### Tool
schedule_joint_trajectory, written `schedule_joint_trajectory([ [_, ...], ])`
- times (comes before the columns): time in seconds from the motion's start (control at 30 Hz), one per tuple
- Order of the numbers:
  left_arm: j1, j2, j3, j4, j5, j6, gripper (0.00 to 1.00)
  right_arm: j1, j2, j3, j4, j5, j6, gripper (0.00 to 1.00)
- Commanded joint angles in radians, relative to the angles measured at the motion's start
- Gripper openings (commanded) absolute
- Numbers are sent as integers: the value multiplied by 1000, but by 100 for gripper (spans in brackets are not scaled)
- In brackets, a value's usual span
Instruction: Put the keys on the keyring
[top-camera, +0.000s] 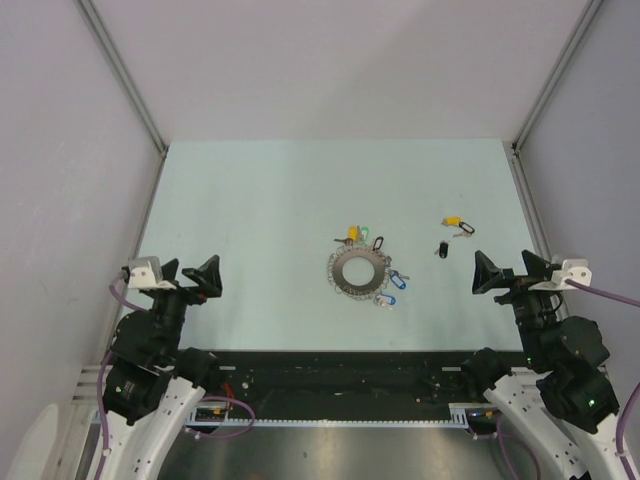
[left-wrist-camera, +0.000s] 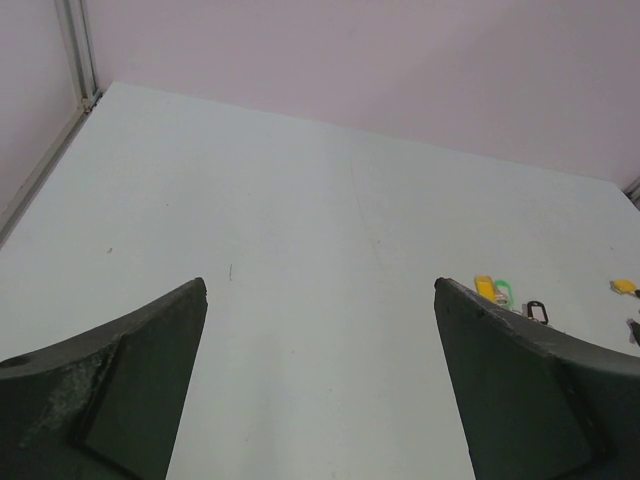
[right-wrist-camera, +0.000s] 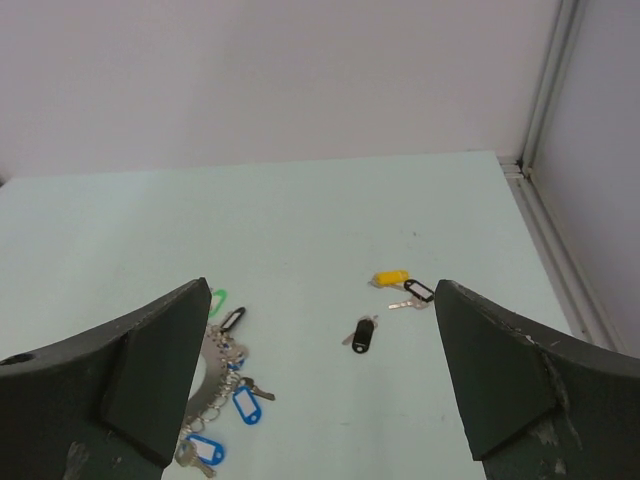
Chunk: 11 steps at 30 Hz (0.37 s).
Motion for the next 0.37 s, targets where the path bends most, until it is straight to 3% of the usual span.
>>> schedule_joint_trajectory([
  [0.0,7,4,5,17,-58,-3,100,-3,-17,-16,-20,61,-75,100],
  [0.33,47,30,-7,60,-10,7,100,-58,-34,-70,15,-16,-84,100],
])
